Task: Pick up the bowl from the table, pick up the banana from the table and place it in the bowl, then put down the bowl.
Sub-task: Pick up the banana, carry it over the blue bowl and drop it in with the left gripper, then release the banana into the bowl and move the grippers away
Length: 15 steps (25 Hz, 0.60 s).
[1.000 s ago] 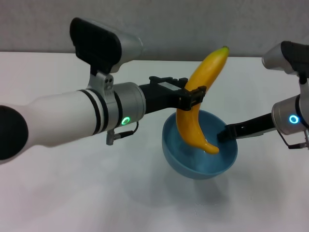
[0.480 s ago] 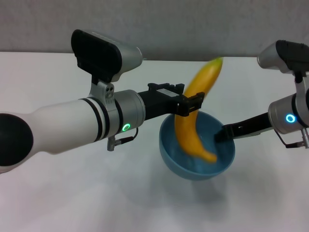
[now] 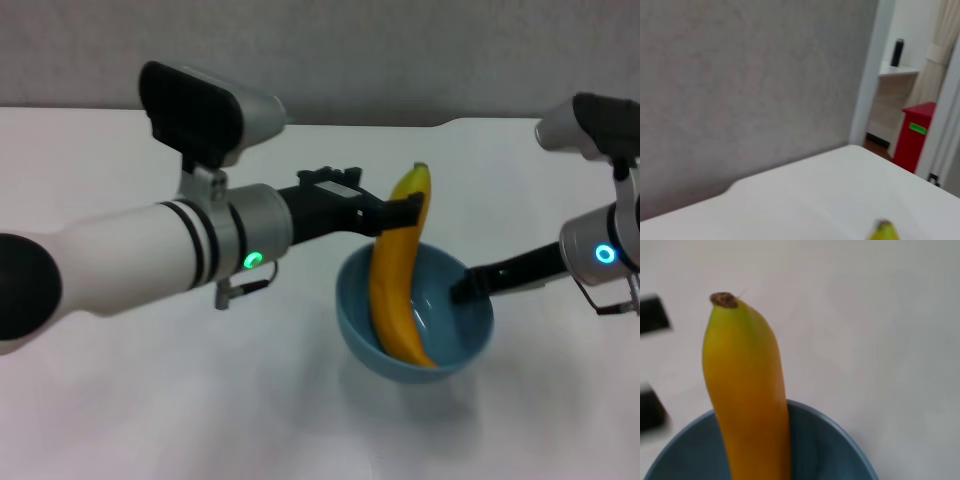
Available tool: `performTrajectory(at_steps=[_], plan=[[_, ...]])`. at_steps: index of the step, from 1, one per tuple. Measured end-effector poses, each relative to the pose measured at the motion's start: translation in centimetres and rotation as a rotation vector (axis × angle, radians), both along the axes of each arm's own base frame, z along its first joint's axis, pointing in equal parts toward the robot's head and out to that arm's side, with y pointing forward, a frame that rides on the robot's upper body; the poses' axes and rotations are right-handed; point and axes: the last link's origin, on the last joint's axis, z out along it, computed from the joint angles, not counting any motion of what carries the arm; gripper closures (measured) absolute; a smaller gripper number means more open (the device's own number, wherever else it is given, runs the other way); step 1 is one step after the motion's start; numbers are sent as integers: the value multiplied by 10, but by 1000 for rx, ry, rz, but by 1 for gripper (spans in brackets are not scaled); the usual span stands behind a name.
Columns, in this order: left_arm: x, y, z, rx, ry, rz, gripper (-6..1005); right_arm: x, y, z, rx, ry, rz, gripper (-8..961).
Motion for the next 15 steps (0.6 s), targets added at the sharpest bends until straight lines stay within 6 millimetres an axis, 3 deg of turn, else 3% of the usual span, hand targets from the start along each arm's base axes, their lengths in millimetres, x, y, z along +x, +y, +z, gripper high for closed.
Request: performTrajectory(at_steps=[3, 9, 10, 12, 15], plan=[[-12, 8, 14, 37, -13, 44, 102, 14, -4, 3, 8, -27, -24, 919], [-66, 23, 53, 174, 2, 171, 103, 19, 2, 9, 66, -43, -17, 920], [-66, 23, 53, 174, 2, 171, 103, 19, 4, 10, 74, -46, -9, 920], [-92, 25, 62, 208, 24, 229, 103, 15, 8, 11, 88, -51, 14, 920], [-107, 26, 63, 230, 51, 255, 103, 9, 13, 11, 103, -54, 42, 920]])
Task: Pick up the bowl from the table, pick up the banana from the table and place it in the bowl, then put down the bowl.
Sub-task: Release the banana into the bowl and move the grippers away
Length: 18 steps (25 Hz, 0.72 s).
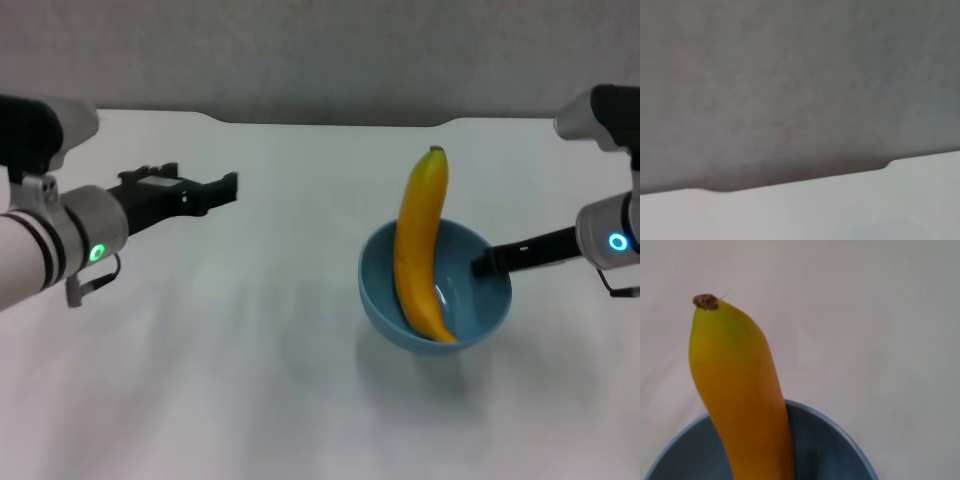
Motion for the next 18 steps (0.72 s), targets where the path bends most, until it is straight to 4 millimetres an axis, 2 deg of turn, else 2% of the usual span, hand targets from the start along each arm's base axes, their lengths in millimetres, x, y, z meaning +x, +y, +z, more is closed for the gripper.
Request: performTrajectory(at_steps=[6, 18], plan=[[-7, -1, -2, 9, 13, 14, 104, -16, 10, -5, -13, -7, 25, 920], [-8, -2, -2, 15, -32, 26, 104, -4, 1, -20, -57, -30, -14, 920]])
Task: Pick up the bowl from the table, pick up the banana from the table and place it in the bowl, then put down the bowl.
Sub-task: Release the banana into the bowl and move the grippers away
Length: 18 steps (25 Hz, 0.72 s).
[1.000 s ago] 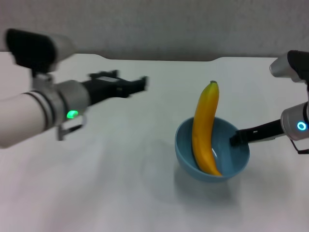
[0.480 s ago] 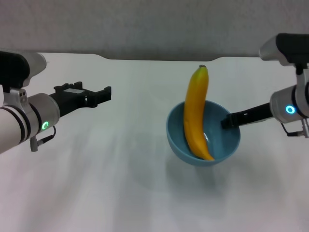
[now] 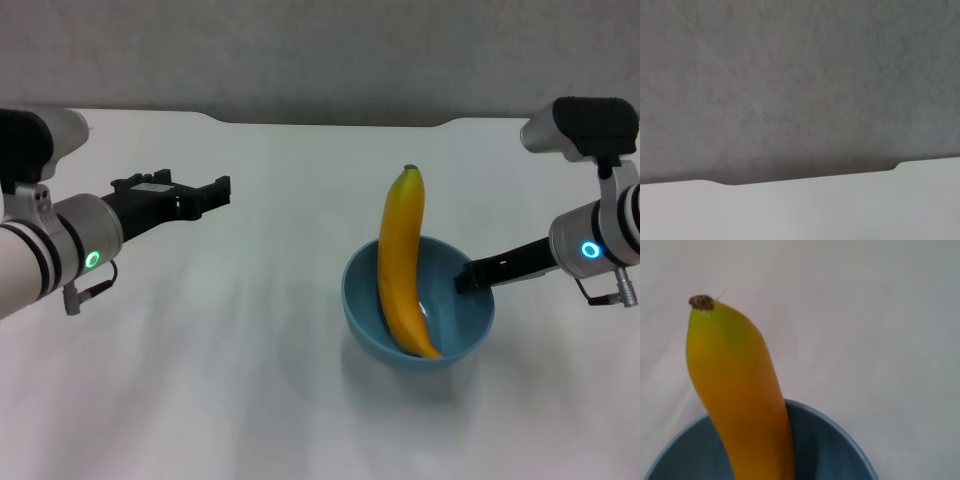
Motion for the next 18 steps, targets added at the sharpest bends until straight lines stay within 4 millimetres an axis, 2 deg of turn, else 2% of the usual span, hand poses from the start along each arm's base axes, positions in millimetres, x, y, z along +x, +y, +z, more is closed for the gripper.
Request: performTrajectory(at_steps=[18], plan=[[-3, 0, -1, -3, 5, 7, 106, 8, -7, -4, -16, 1, -30, 915]])
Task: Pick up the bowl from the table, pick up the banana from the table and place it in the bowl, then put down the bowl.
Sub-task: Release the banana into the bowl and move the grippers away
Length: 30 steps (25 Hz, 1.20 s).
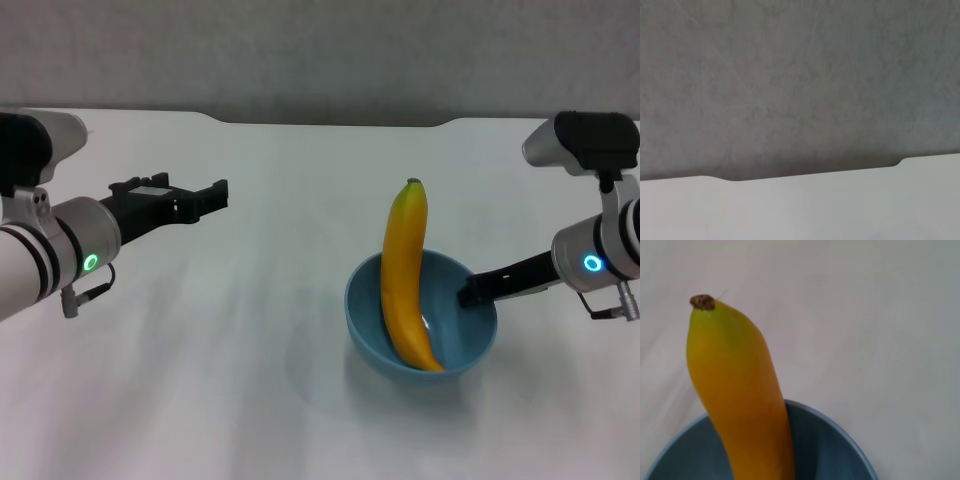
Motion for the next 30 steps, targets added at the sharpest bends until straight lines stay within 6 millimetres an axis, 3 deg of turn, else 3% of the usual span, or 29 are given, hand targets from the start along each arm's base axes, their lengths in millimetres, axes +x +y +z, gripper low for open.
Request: performTrajectory(at_steps=[18, 30], plan=[[1, 1, 0, 0, -1, 0, 107, 6, -6, -5, -25, -12, -19, 904], [-1, 0, -1, -2, -2, 4, 107, 9, -7, -6, -31, -37, 2, 810]])
